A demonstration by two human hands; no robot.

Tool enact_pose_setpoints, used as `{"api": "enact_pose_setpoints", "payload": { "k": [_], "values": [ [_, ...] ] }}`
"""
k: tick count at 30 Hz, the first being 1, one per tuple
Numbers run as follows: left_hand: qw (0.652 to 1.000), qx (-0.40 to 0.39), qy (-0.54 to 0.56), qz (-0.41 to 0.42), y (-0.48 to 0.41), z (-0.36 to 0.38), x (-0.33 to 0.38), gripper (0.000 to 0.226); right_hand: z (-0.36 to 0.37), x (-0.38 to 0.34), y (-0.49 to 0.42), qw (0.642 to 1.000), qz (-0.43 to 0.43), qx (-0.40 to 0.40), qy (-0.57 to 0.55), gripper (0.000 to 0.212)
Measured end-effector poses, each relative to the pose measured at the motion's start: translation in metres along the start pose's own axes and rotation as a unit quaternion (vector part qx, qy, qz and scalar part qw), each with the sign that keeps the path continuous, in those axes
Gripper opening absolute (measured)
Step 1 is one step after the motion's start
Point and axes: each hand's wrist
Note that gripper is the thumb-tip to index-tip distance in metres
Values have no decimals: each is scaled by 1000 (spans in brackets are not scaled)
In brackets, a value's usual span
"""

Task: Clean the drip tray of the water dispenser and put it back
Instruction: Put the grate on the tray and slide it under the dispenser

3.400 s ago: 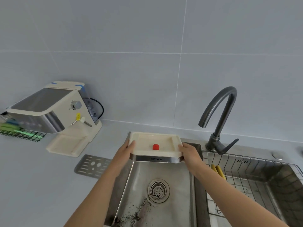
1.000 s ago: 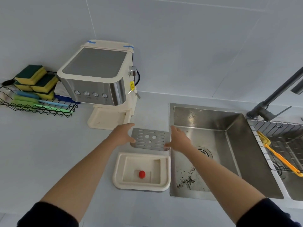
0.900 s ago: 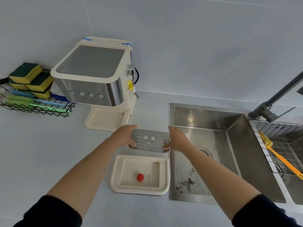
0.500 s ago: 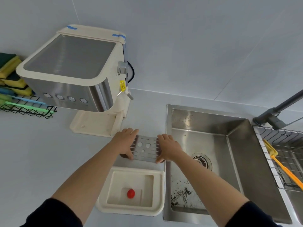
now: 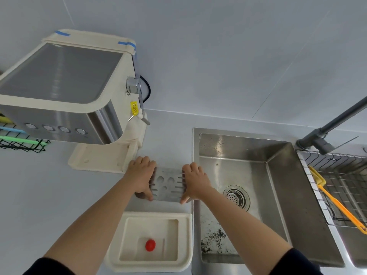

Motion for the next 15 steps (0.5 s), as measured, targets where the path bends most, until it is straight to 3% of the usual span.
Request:
{"api": "enact_pose_setpoints", "payload": {
  "k": [6, 10, 15],
  "values": [
    [994, 45, 100, -11, 8, 0, -2, 63, 3, -1, 9, 982, 51, 15, -179, 73],
    [978, 56, 200, -18, 17, 1, -5, 41, 4, -3, 17, 978, 49, 46, -199, 62],
    [966, 89, 242, -25, 31, -11, -10, 23, -8, -11, 30, 970, 30, 72, -230, 52]
  ]
}}
Point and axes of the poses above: each hand's wrist, its own y-axis away from the middle knuckle, its own z-axis out of the palm, x = y × z, and after that the axes turned 5 degrees about -y, right-handed
